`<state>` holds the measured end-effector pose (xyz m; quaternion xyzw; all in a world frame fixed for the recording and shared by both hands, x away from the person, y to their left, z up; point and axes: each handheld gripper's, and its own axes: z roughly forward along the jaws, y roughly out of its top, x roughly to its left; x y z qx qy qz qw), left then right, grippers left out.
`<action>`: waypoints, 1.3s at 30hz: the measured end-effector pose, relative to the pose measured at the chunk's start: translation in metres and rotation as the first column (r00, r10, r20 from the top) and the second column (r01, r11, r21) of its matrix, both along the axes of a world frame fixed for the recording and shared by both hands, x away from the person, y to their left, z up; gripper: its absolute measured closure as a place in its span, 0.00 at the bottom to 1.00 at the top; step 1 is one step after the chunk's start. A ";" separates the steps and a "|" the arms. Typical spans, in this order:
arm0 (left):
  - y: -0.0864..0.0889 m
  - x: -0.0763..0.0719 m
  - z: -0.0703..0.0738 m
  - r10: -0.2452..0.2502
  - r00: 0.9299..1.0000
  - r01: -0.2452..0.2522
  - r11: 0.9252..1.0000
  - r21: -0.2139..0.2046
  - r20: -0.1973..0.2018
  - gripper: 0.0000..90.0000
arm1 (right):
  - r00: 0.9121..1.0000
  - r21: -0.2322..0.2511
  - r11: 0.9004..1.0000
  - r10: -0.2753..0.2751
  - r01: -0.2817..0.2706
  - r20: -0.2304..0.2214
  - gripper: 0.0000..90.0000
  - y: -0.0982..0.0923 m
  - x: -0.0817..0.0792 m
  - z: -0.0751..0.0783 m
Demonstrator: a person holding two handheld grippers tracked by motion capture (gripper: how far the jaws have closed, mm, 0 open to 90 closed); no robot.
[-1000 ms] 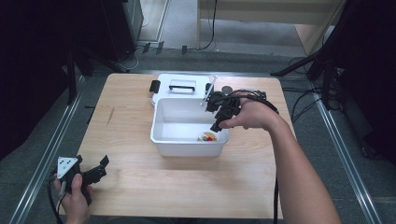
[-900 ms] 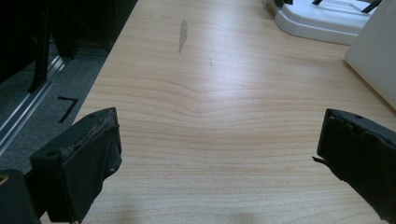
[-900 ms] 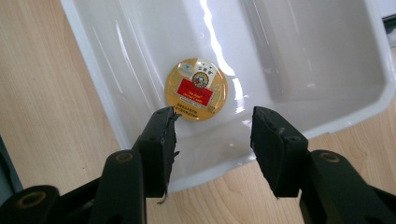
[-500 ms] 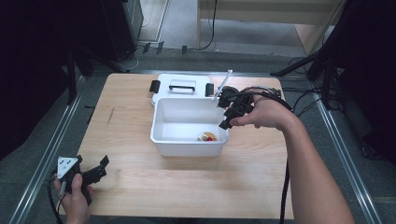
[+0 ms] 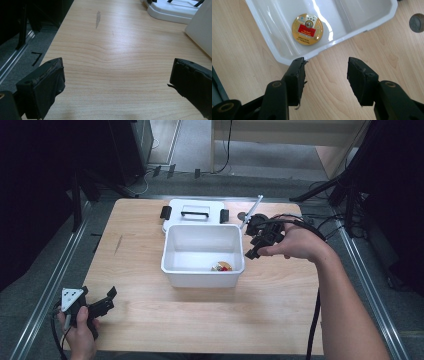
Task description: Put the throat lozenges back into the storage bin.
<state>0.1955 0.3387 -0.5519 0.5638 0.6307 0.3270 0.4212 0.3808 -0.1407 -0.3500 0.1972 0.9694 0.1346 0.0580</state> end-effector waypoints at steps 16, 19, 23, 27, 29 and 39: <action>0.000 0.000 0.000 0.000 1.000 0.000 1.000 0.007 -0.002 0.00 | 0.998 0.002 0.998 -0.058 0.058 -0.006 0.51 -0.036 -0.008 -0.017; 0.000 0.000 0.000 0.001 1.000 -0.001 1.000 0.009 -0.002 0.00 | 0.998 0.001 0.998 -0.061 0.061 0.001 0.49 -0.042 -0.011 -0.021; 0.000 0.000 0.000 0.001 1.000 -0.001 1.000 0.009 -0.002 0.00 | 0.996 0.017 0.996 -0.084 0.084 0.009 0.48 -0.050 -0.016 -0.028; 0.000 0.000 0.000 0.002 1.000 -0.002 1.000 0.008 -0.002 0.00 | 0.995 0.031 0.994 -0.102 0.102 0.010 0.47 -0.059 -0.021 -0.039; -0.001 0.000 0.000 0.002 1.000 -0.002 1.000 0.008 -0.001 0.00 | 0.993 0.038 0.992 -0.118 0.118 0.006 0.46 -0.064 -0.024 -0.045; -0.001 -0.001 0.000 0.003 1.000 -0.003 1.000 0.011 -0.001 0.00 | 0.980 0.098 0.976 -0.199 0.197 0.012 0.43 -0.088 -0.036 -0.069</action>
